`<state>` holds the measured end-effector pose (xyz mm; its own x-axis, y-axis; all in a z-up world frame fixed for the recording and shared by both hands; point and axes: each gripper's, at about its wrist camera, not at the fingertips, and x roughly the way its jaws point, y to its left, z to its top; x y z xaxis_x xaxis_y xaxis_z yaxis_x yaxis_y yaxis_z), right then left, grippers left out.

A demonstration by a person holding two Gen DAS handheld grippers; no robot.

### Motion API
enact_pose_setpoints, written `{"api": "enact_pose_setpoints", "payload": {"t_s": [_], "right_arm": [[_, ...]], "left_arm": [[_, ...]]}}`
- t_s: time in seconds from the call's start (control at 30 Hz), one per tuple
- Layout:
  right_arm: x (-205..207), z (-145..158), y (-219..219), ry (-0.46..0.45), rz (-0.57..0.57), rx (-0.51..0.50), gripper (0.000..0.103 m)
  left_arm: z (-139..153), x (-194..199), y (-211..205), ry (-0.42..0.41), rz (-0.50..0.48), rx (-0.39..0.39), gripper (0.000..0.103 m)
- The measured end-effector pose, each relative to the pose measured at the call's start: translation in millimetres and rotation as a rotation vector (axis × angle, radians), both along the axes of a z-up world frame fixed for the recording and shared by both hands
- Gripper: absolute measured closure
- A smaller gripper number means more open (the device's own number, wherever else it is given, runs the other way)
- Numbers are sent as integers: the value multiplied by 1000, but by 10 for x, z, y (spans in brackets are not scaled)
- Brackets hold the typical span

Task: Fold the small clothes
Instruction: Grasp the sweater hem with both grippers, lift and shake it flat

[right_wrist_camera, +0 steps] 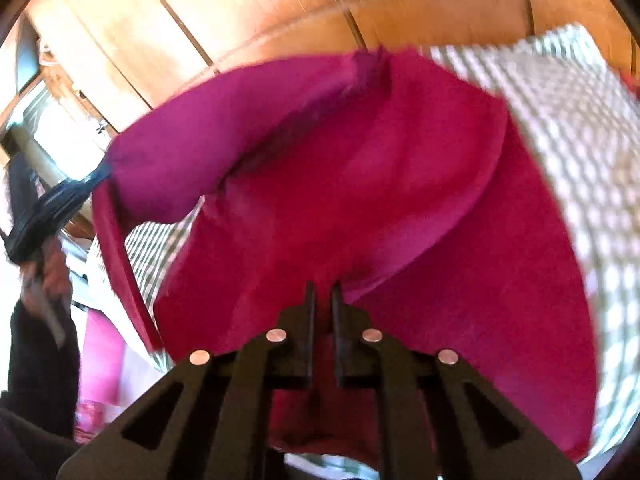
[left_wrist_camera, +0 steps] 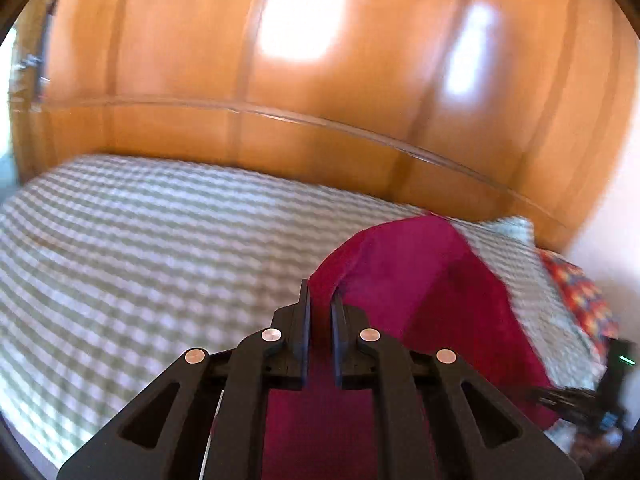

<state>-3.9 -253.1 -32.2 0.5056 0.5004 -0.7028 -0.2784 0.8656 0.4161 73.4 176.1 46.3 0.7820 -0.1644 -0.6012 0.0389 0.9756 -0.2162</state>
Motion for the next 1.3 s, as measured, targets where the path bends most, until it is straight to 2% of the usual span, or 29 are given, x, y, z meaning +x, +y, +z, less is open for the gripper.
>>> {"api": "enact_pose_setpoints", "payload": {"t_s": [0.13,0.23,0.3,0.37,0.4,0.43,0.47,0.5,0.53,0.57,0.6,0.63,0.7,0.77,0.87,0.9,0.93,0.97,1.07,1.13,1.2,1.23,1.27,1.3], "right_arm": [[52,337,-282,-93,-45,-52,97],[305,631,-634,-178,-170,-166,98],[488,766,-913,-193,-262,-199,98],[787,890,-1321,-206,-388,-257,98],[882,917,-1504,-197,-426,-270,98],[1013,926,-1697,-180,-473,-271,98],[1189,905,-1866,-161,-514,-262,97],[1344,865,-2033,-145,-549,-263,95],[1401,842,-2120,-137,-585,-265,91],[1445,809,-2268,-113,-644,-247,58],[1437,778,-2413,-104,-685,-216,20],[1416,741,-2496,-105,-719,-199,15],[1309,625,-2636,-69,-732,-179,16],[1117,437,-2562,-31,-671,-185,16],[780,131,-2378,48,-516,-167,16],[641,37,-2295,75,-459,-150,16],[448,-89,-2179,114,-376,-119,16],[295,-173,-2088,147,-322,-88,16],[-50,-378,-1841,206,-196,-41,16],[-216,-452,-1684,217,-139,-36,21],[-298,-479,-1538,204,-112,-80,40],[-317,-480,-1452,199,-93,-102,46],[-304,-487,-1421,197,-81,-111,59],[-294,-481,-1382,191,-67,-123,76]], "left_arm": [[11,490,288,38,178,57,96],[-27,814,488,83,259,56,94],[-18,891,544,82,336,100,94],[-15,885,556,81,356,112,82],[-21,837,569,73,357,91,63],[-25,760,565,58,350,79,53],[-23,693,532,46,338,76,46],[-33,609,483,33,302,66,46],[-61,547,421,33,256,50,46],[-108,446,364,41,203,28,46],[-168,340,297,51,148,-1,46],[-258,216,225,69,78,-40,46],[-448,-4,115,114,-16,-99,46],[-651,-196,17,167,-85,-130,46],[-922,-473,-94,225,-176,-224,46],[-977,-553,-128,234,-192,-241,42],[-1030,-637,-152,235,-202,-266,34],[-1046,-697,-207,238,-206,-286,31],[-1176,-830,-252,261,-228,-358,30],[-1270,-843,-306,263,-232,-401,30],[-1308,-826,-381,241,-228,-432,30],[-1308,-795,-440,239,-240,-454,38],[-1321,-745,-504,250,-265,-472,50],[-1323,-689,-584,269,-297,-472,78]]}}
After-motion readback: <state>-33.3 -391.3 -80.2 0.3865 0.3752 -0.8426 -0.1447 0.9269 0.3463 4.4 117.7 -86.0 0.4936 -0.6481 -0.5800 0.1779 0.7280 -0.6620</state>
